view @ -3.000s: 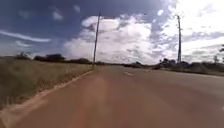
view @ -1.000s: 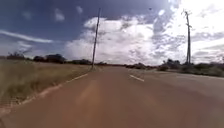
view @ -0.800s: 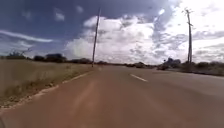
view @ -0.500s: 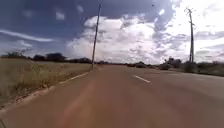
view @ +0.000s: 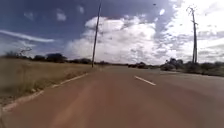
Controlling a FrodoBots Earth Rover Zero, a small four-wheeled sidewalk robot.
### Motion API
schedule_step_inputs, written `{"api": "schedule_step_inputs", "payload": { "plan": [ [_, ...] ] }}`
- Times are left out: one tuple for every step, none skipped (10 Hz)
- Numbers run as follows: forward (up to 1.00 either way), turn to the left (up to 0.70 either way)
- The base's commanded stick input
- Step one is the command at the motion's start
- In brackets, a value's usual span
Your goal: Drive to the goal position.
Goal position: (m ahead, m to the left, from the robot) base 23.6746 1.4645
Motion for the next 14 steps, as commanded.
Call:
{"api": "schedule_step_inputs", "payload": {
  "plan": [
    [1.00, 0.00],
    [1.00, 0.00],
    [1.00, 0.00],
    [1.00, 0.00],
    [1.00, 0.00],
    [1.00, 0.00],
    [1.00, 0.00],
    [1.00, -0.02],
    [1.00, -0.15],
    [1.00, -0.28],
    [1.00, -0.39],
    [1.00, -0.26],
    [1.00, -0.14],
    [1.00, -0.01]
  ]
}}
